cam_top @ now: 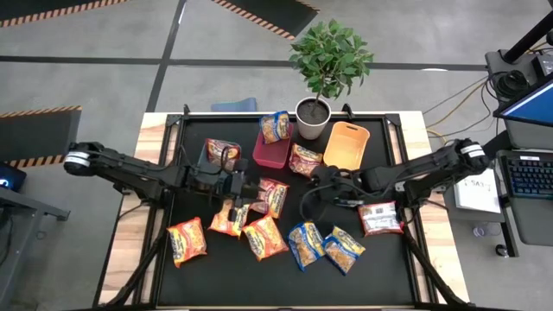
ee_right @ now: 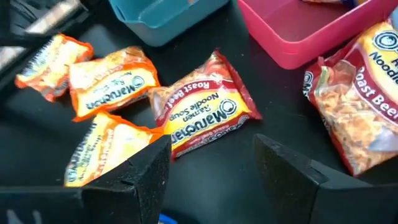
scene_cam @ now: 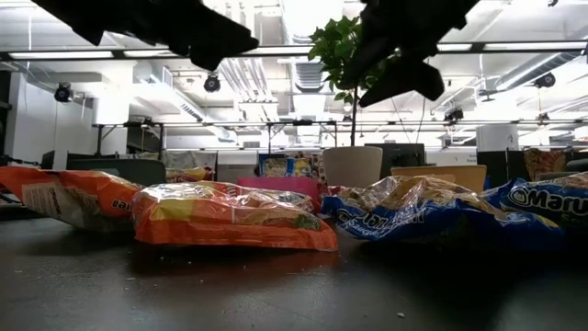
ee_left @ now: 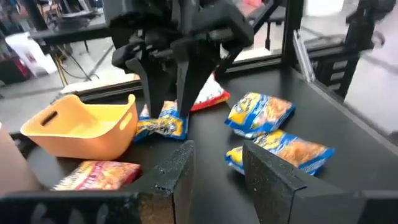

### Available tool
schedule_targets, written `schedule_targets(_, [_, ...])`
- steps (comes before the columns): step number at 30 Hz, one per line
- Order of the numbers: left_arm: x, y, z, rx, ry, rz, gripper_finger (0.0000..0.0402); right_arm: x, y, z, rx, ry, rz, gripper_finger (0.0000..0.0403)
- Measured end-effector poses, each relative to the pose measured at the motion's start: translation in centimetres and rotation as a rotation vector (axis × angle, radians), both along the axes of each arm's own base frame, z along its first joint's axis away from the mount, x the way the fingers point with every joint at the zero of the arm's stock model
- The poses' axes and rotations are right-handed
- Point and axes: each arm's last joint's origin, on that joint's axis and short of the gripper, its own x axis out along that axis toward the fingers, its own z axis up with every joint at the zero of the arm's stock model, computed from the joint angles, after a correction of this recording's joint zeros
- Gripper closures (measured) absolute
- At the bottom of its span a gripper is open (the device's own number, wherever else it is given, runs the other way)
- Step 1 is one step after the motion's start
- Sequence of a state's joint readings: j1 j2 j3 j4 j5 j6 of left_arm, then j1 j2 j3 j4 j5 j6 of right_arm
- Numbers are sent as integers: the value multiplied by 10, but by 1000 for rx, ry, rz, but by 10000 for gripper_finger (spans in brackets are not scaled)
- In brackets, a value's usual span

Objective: Sort Maruchan noodles
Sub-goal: Put top red noodle pack into the blue bin

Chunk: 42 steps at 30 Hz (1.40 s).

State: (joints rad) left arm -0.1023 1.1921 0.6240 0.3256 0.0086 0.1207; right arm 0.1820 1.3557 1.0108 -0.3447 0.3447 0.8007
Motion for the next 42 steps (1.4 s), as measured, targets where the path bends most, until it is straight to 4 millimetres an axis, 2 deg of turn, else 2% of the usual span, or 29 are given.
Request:
schedule_targets(10, [-5, -17, -14, -118, 115, -30, 284, 27, 5, -11, 4, 115, -20, 190])
schedule_targets(14, [-7, -25, -13, -130, 108, -59, 284, 33, 5, -11, -21, 187, -12, 190])
schedule_targets(20, [-8, -23, -8, -86, 78, -67, 284, 37, 0, -12, -38, 265, -25, 190])
schedule_targets(27, [-8, -22, 11, -46, 28, -76, 284, 37, -11, -13, -36, 284, -58, 190])
schedule_targets(34, [-12, -22, -4, -108, 186, -50, 284, 40, -18, -19, -37, 301, -78, 190])
schedule_targets(42, [-16, -29, -12, -219, 233, -33, 284, 52, -22, -30, -61, 291, -60, 190])
